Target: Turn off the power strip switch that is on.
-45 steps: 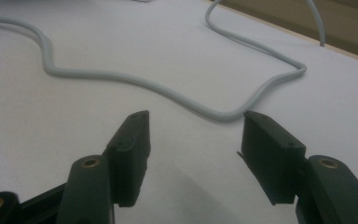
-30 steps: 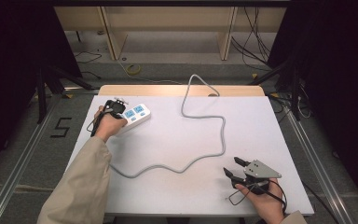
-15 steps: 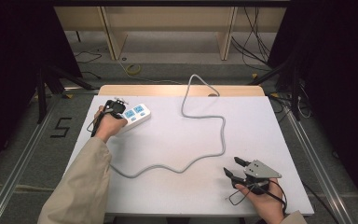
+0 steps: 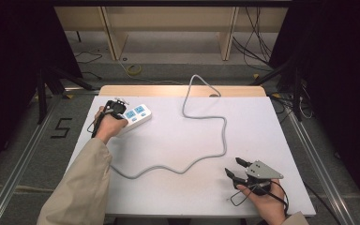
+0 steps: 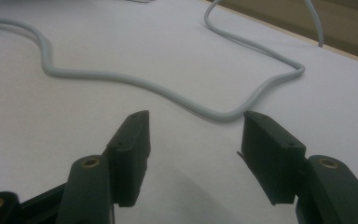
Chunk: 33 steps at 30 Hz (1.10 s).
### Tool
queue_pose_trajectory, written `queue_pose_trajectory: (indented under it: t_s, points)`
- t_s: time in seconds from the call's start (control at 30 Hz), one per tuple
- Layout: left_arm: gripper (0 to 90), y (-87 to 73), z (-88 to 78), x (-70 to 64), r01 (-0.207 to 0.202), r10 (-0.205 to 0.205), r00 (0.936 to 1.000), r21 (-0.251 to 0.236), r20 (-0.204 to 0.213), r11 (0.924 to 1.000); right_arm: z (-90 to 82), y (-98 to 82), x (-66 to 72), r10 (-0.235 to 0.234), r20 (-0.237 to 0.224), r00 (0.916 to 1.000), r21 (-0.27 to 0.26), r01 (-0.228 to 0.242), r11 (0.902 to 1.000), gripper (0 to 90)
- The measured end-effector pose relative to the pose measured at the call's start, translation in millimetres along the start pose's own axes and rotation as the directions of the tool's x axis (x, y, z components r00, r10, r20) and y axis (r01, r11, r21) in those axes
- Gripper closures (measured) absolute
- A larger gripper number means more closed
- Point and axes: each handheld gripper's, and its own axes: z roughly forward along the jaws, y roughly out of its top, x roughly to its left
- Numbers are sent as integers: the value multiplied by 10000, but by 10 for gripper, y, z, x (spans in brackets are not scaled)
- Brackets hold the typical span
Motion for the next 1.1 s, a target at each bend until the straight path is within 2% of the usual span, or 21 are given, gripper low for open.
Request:
queue_pose_trajectory:
  t_s: [0.4, 0.47, 0.97, 1.1]
  points:
    - [896, 0, 0, -4, 2, -2, 10000, -28, -11, 10000, -5, 0, 0, 6, 5, 10000, -4, -6, 10000, 430]
    - [896, 5, -13, 1, 7, -8, 10000, -169, -67, 9999, -5, 1, -1, -2, 9, 10000, -8, 2, 10000, 430]
    - [894, 3, -28, 9, 54, -53, 10000, -254, 44, 9997, -7, -1, -7, -17, 23, 10000, -32, 17, 10000, 430]
    - [845, -1, -43, 17, 239, -230, 9994, -366, 248, 9990, -9, -3, -8, 29, 49, 10000, -49, -28, 10000, 430]
